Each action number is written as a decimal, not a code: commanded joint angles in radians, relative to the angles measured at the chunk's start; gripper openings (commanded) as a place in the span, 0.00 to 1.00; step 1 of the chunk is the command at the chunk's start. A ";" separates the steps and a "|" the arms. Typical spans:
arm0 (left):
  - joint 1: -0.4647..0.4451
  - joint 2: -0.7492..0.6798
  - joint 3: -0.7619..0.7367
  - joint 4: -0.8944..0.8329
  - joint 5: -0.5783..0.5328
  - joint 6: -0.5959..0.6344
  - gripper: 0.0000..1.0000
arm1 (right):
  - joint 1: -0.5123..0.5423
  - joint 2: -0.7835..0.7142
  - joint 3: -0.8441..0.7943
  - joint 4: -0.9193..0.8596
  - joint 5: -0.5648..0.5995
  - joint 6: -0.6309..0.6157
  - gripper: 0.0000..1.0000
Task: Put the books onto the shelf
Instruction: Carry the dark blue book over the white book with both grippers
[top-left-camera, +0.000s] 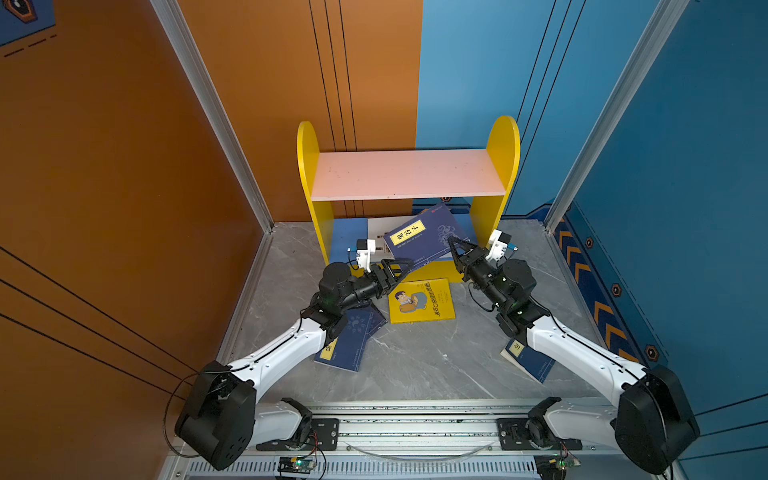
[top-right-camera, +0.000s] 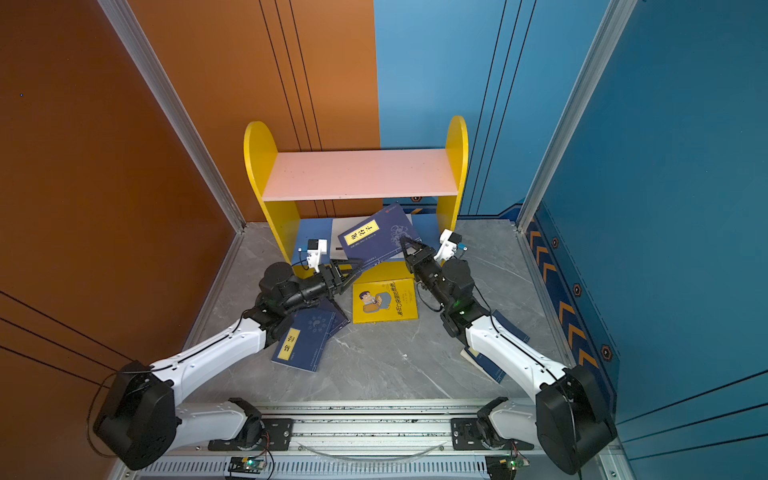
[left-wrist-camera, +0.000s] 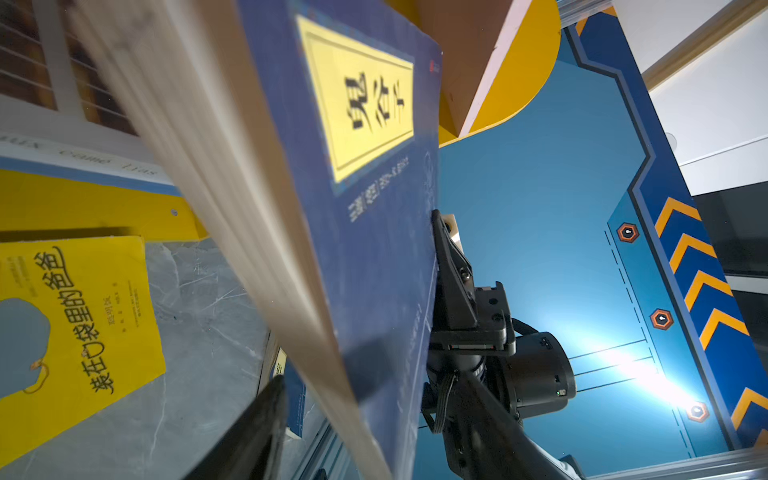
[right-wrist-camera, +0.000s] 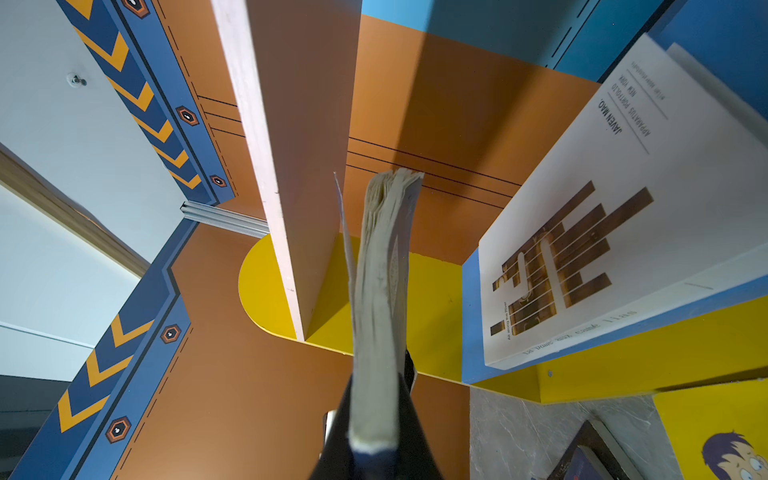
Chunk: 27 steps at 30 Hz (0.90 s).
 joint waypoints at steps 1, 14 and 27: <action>-0.005 0.018 0.038 0.083 -0.001 -0.014 0.54 | 0.007 0.021 0.035 0.135 0.008 0.030 0.08; 0.070 0.096 0.098 0.085 0.055 0.008 0.03 | -0.012 0.095 0.064 0.110 -0.014 0.023 0.18; 0.173 0.298 0.299 -0.010 0.224 0.015 0.00 | -0.049 0.120 0.297 -0.526 0.073 -0.393 0.57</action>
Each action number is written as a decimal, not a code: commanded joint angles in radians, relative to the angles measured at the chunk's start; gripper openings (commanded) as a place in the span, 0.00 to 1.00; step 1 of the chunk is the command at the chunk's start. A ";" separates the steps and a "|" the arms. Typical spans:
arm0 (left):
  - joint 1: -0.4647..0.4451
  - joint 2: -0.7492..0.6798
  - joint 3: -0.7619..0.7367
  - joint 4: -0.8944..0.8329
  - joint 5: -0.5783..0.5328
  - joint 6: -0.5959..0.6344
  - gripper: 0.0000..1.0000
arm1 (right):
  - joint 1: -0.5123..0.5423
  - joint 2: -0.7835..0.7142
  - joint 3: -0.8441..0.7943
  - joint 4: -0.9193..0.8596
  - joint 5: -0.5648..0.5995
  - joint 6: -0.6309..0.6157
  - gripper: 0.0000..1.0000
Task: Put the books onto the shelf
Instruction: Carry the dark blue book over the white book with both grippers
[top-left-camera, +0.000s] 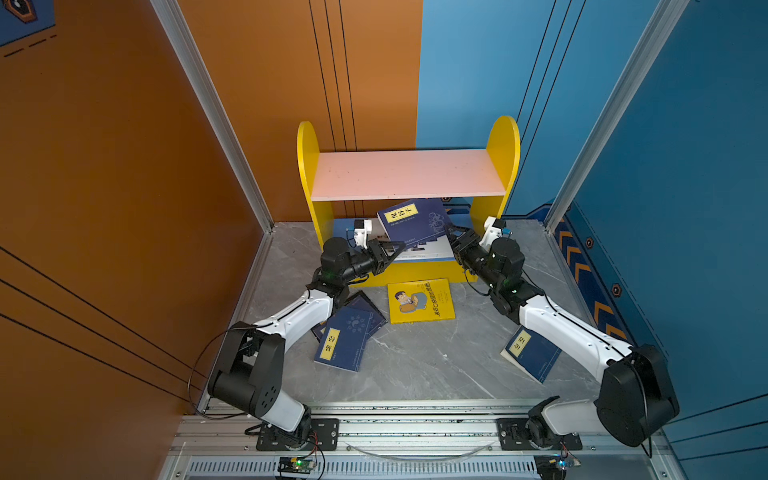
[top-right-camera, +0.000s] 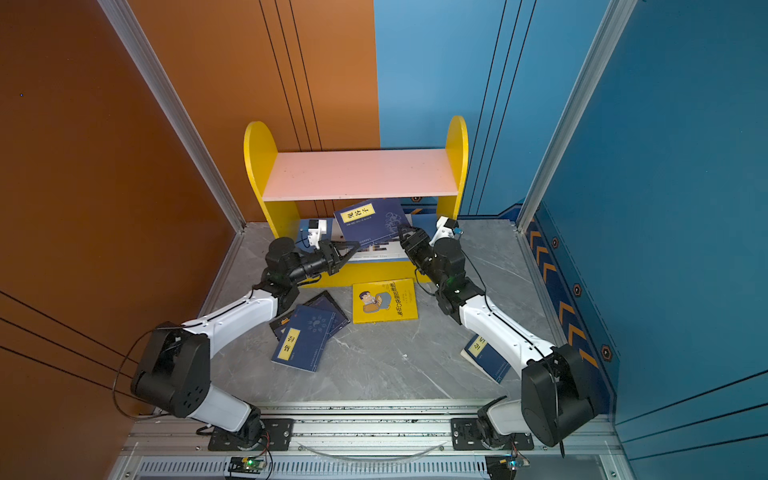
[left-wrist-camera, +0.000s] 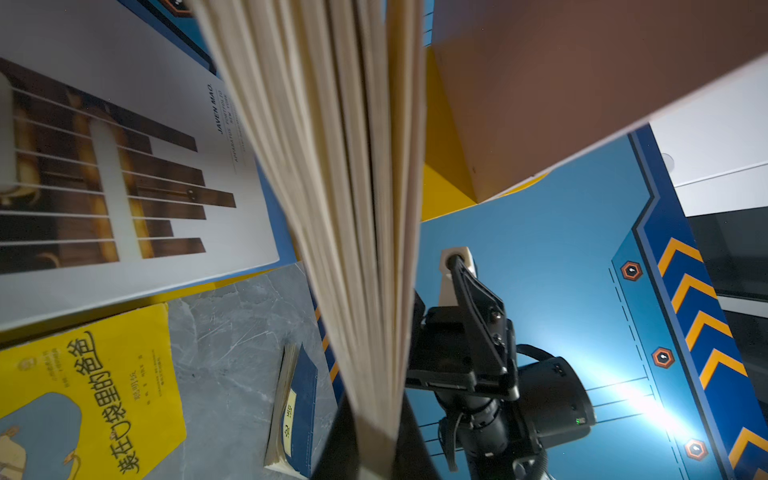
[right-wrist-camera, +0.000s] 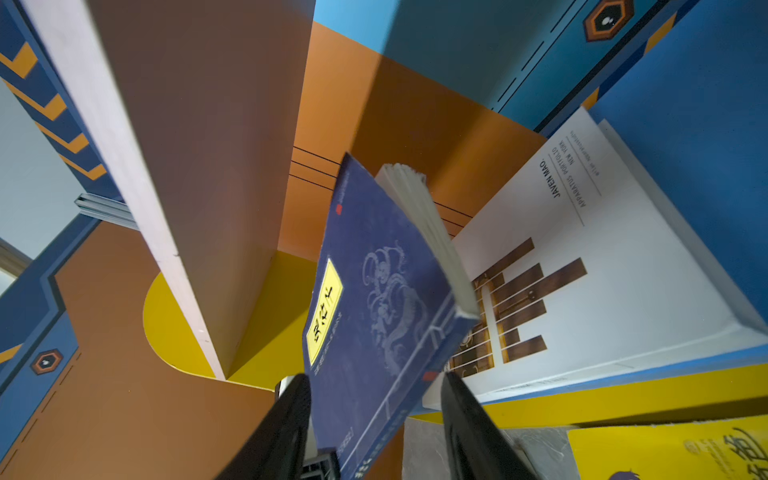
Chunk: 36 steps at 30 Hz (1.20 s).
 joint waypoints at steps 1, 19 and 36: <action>0.015 0.040 0.101 -0.065 0.074 0.048 0.00 | -0.002 0.001 0.085 -0.273 0.072 -0.216 0.57; 0.047 0.239 0.465 -0.603 0.212 0.402 0.00 | -0.026 0.187 0.279 -0.484 0.214 -0.455 0.57; 0.047 0.335 0.511 -0.564 0.226 0.359 0.00 | -0.056 0.336 0.378 -0.518 0.161 -0.473 0.57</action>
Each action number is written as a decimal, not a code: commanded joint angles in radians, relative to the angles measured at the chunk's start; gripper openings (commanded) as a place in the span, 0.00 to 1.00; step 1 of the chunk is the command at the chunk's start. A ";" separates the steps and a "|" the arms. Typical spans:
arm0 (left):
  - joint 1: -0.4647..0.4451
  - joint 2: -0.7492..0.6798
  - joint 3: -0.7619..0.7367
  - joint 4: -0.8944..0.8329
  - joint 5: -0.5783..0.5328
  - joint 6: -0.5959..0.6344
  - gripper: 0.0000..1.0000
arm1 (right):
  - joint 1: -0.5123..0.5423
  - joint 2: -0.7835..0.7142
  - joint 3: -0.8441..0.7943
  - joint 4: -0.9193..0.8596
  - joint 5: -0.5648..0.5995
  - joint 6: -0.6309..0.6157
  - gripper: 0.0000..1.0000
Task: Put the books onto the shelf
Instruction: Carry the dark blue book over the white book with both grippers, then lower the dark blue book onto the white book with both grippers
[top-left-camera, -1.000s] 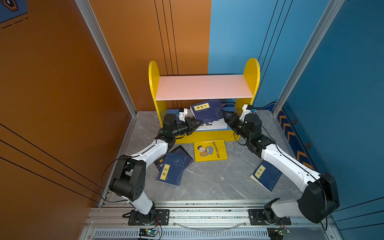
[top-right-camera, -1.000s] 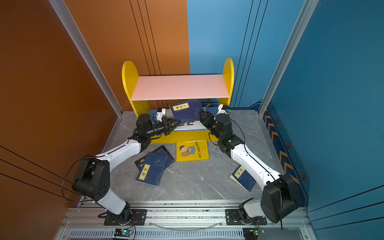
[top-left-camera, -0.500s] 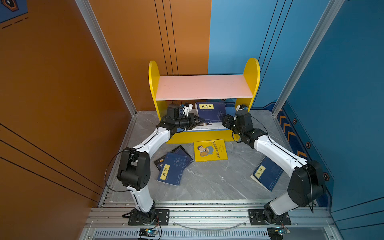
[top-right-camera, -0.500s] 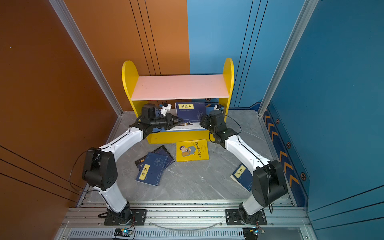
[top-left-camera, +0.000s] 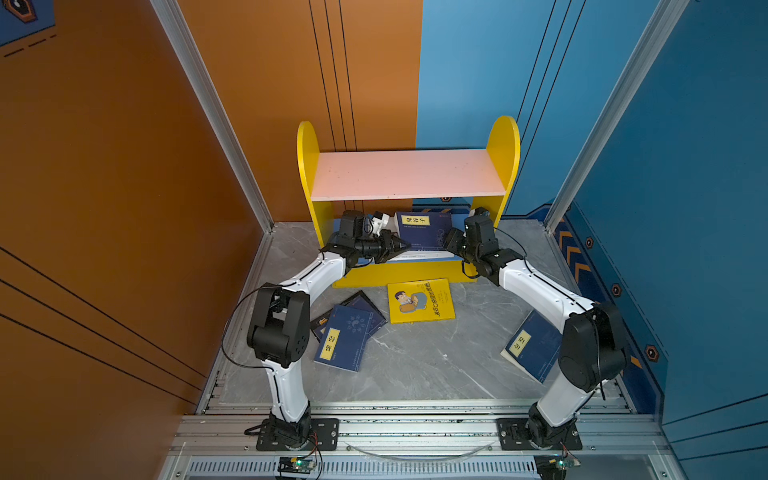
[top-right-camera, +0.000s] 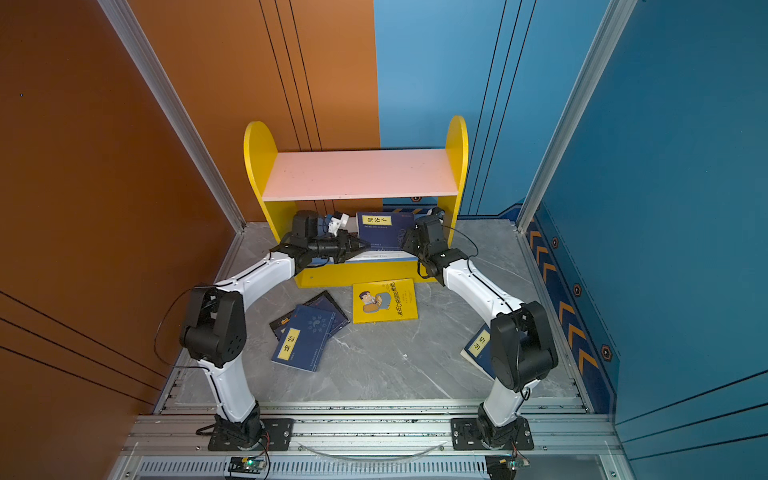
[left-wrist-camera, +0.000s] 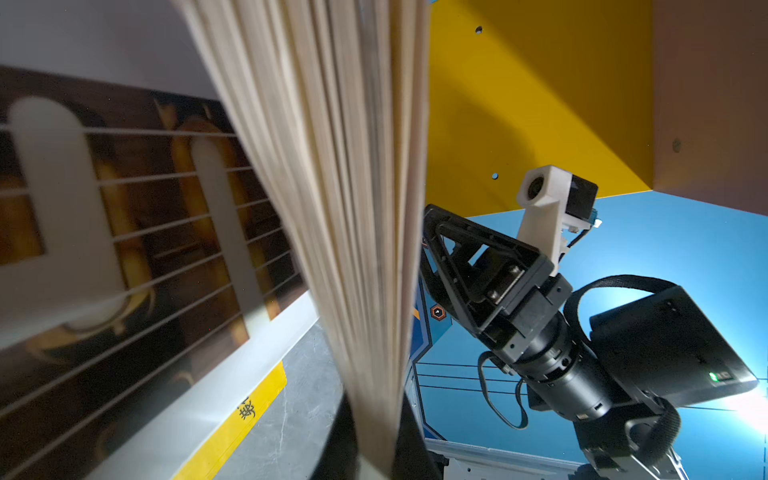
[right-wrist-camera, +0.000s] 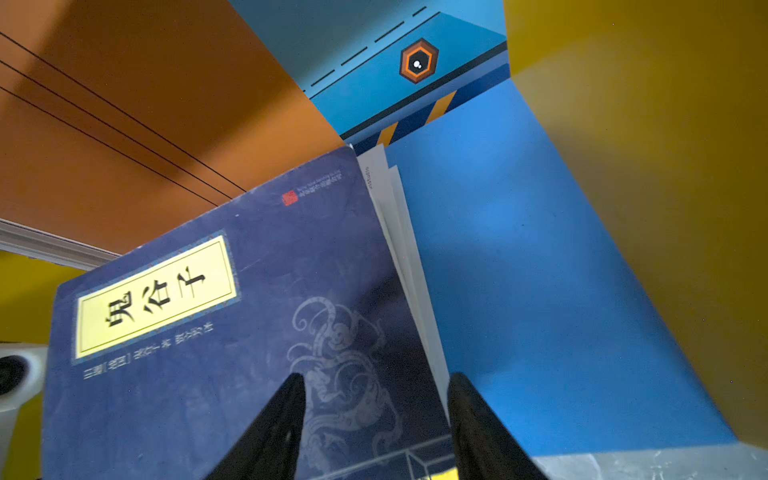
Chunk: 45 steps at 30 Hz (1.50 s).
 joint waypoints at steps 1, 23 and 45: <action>0.004 0.000 0.040 0.024 0.023 0.006 0.00 | -0.004 0.015 0.035 -0.025 -0.018 -0.016 0.57; 0.021 -0.016 0.021 -0.031 0.032 0.037 0.00 | 0.002 0.056 0.052 -0.023 -0.054 -0.004 0.56; 0.048 0.006 0.017 -0.032 0.002 0.023 0.43 | 0.015 0.111 0.063 -0.051 0.035 -0.003 0.53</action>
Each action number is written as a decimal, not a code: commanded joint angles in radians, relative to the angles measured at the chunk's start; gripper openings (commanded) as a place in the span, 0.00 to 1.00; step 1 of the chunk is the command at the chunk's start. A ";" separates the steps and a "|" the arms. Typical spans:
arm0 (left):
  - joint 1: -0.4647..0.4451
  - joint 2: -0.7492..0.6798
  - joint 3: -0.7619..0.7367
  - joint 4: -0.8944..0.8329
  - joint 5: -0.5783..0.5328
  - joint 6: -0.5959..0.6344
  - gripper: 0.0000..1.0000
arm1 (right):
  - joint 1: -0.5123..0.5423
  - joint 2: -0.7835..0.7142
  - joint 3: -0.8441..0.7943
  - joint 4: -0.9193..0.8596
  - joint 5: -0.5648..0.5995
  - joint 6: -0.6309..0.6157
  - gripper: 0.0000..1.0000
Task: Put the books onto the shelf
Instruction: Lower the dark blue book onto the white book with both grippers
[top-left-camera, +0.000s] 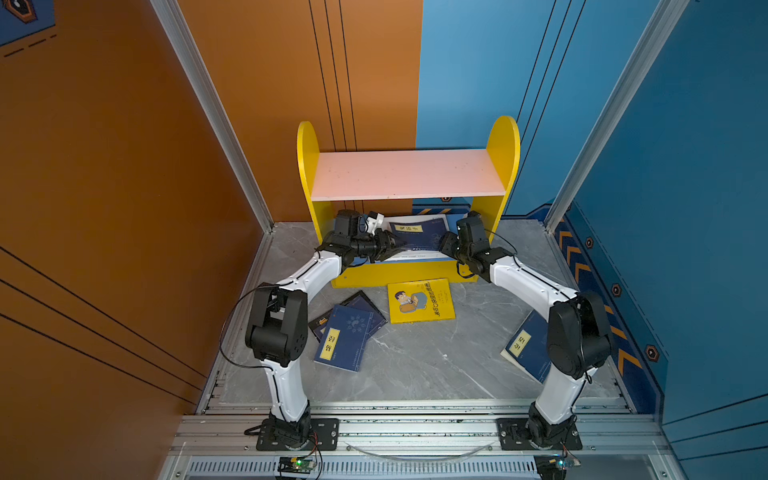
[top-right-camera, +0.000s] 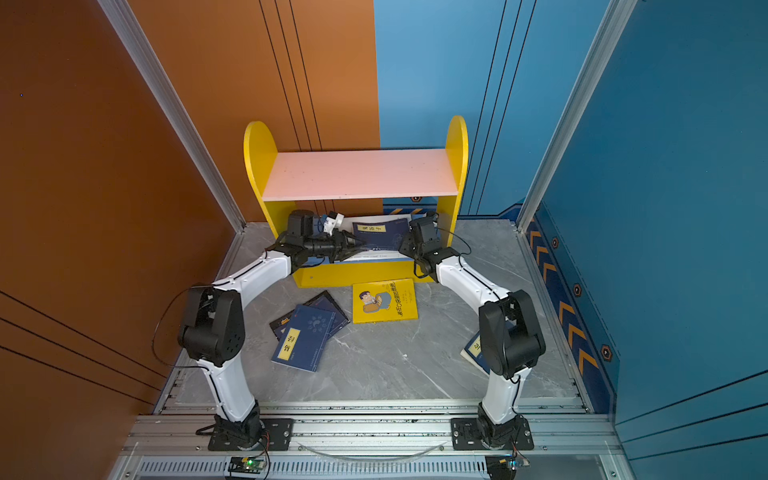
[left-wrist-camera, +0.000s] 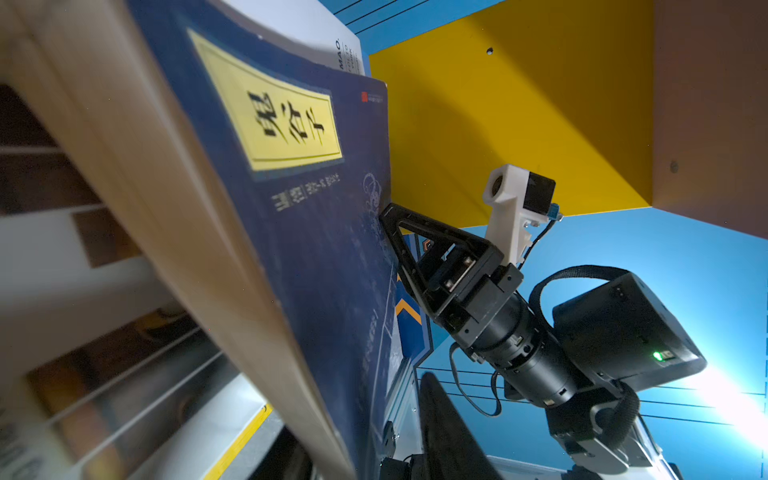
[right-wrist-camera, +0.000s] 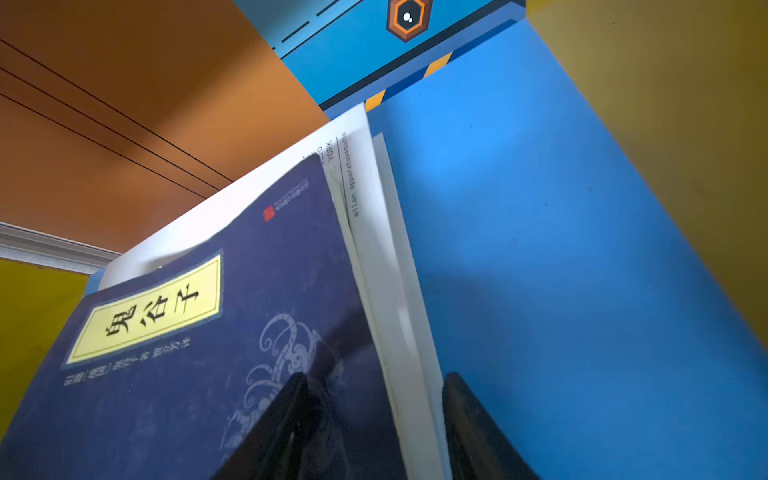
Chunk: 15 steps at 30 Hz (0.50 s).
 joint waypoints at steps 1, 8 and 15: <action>0.012 0.005 0.017 -0.004 -0.009 0.011 0.44 | 0.008 0.018 0.020 -0.045 0.033 -0.003 0.53; 0.019 0.004 0.014 -0.007 -0.025 0.010 0.44 | 0.008 0.016 0.020 -0.049 0.037 -0.008 0.53; 0.019 0.004 -0.011 0.012 -0.057 -0.009 0.31 | 0.008 0.017 0.020 -0.048 0.030 -0.010 0.53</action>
